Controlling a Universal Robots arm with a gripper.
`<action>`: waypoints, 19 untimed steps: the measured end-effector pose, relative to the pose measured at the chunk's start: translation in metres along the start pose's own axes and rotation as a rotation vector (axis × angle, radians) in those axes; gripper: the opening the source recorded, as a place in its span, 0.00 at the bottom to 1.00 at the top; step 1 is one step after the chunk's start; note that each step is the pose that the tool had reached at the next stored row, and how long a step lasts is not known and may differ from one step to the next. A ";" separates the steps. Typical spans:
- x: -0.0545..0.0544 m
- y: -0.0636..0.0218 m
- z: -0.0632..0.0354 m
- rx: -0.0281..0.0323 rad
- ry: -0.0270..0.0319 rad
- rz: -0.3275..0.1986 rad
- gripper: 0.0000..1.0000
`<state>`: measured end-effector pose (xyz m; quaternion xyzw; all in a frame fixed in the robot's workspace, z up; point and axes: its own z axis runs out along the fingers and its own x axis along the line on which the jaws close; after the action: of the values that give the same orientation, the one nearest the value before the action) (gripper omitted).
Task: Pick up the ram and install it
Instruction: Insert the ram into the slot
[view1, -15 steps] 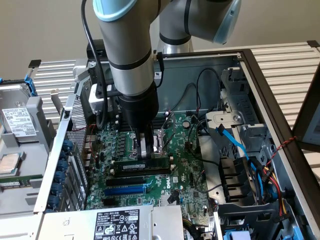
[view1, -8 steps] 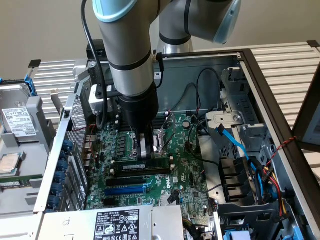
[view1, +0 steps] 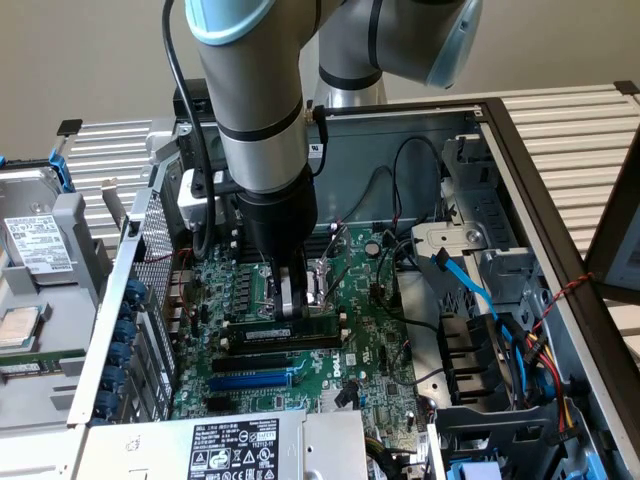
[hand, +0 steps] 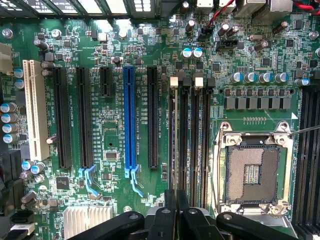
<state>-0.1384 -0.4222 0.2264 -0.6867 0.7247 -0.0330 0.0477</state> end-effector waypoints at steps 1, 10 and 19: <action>0.000 0.0000 0.0000 0.0000 0.0000 0.000 0.12; 0.000 0.0000 0.0000 0.0000 0.0000 0.000 0.20; 0.000 -0.0006 -0.0048 0.0001 -0.0007 0.000 0.20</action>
<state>-0.1384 -0.4222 0.2313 -0.6866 0.7247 -0.0327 0.0480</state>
